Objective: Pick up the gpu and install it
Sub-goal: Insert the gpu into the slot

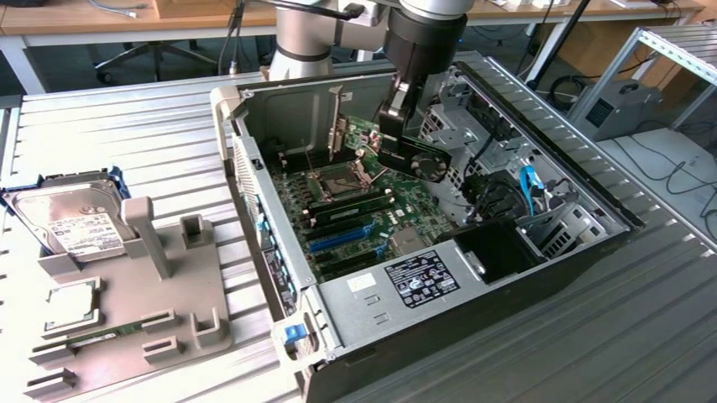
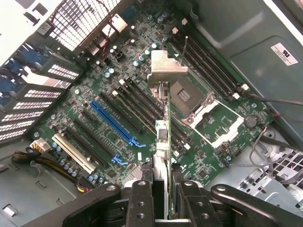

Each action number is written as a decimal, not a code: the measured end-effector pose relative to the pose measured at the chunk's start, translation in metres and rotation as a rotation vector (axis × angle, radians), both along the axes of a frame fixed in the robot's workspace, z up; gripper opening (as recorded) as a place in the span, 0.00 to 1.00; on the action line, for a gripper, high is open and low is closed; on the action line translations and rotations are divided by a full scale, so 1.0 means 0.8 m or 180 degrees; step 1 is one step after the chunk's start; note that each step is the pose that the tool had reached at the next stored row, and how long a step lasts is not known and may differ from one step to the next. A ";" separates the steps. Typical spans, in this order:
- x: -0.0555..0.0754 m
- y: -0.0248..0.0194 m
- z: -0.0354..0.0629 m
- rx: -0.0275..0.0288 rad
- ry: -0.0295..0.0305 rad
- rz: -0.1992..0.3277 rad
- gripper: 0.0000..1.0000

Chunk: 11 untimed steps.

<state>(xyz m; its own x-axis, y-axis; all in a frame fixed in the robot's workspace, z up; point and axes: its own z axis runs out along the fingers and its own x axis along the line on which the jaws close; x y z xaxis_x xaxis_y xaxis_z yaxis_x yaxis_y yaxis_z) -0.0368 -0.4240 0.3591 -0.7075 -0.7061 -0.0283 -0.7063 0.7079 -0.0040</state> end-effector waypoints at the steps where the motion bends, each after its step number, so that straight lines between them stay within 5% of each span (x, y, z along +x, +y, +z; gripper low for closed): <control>1: 0.000 0.0000 0.000 0.0000 0.0000 0.0006 0.26; 11: 0.000 0.0000 0.000 0.0000 0.0000 0.0078 0.26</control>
